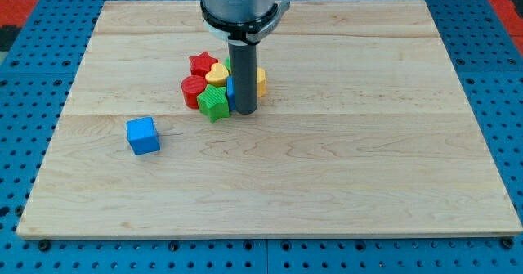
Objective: Separate green circle and yellow hexagon
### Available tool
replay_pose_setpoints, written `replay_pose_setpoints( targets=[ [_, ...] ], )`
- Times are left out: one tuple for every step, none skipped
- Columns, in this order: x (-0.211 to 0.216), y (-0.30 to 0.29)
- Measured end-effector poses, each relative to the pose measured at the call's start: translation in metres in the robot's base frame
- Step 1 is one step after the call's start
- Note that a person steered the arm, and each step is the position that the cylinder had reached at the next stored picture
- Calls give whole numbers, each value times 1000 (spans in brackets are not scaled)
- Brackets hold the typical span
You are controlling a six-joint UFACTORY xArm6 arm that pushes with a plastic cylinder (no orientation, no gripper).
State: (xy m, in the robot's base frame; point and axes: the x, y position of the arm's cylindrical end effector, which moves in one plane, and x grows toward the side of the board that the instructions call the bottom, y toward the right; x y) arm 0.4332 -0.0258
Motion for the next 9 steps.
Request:
replay_pose_setpoints(
  targets=[
    [5,6],
    [5,25],
    [-11,28],
    [-42,28],
    [-49,22],
    [-72,37],
    [-114,62],
    [-120,22],
    [-109,-18]
  ],
)
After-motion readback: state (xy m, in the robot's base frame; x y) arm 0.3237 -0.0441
